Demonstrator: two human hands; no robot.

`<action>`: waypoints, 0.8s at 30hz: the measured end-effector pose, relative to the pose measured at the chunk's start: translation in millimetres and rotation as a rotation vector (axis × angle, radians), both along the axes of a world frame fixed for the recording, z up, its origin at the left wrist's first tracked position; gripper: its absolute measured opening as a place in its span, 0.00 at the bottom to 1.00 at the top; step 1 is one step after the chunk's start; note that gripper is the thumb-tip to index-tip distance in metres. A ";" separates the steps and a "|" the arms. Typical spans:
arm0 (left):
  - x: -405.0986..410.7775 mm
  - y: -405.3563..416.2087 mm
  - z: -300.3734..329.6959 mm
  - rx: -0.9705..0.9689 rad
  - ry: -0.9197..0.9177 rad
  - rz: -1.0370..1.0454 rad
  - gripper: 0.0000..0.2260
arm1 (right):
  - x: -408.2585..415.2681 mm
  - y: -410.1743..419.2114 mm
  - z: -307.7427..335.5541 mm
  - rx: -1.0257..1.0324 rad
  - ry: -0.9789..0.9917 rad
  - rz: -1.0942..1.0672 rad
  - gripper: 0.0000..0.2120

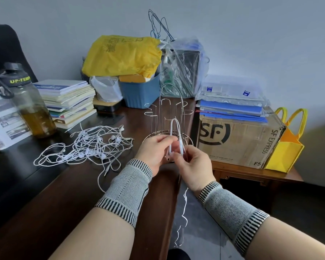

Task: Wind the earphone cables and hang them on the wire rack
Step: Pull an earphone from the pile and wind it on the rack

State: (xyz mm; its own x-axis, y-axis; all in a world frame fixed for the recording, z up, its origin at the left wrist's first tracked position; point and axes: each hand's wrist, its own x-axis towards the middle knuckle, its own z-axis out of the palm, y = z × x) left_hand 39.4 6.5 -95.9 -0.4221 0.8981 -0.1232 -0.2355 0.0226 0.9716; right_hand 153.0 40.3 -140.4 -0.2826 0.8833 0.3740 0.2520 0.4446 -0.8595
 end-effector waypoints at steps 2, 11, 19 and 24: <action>-0.2 -0.5 -1.5 -0.006 -0.038 -0.029 0.04 | -0.8 2.8 -2.7 -0.033 0.022 -0.046 0.08; -1.9 -2.1 -7.0 -0.004 -0.089 -0.061 0.05 | -6.4 3.1 -4.5 -0.125 0.078 0.033 0.08; -1.9 -4.4 -7.2 0.017 -0.119 -0.083 0.08 | -5.5 5.3 -5.0 -0.116 0.054 0.037 0.07; -2.1 -6.3 -6.0 0.042 -0.089 -0.079 0.07 | -3.3 6.5 -10.0 -0.106 0.058 0.049 0.10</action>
State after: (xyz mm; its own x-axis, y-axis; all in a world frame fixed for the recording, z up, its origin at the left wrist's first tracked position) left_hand 37.3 0.2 -101.9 -0.3385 0.9334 -0.1190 -0.3200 0.0047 0.9474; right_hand 149.7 46.8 -150.4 -0.3066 0.9045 0.2963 0.1806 0.3609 -0.9149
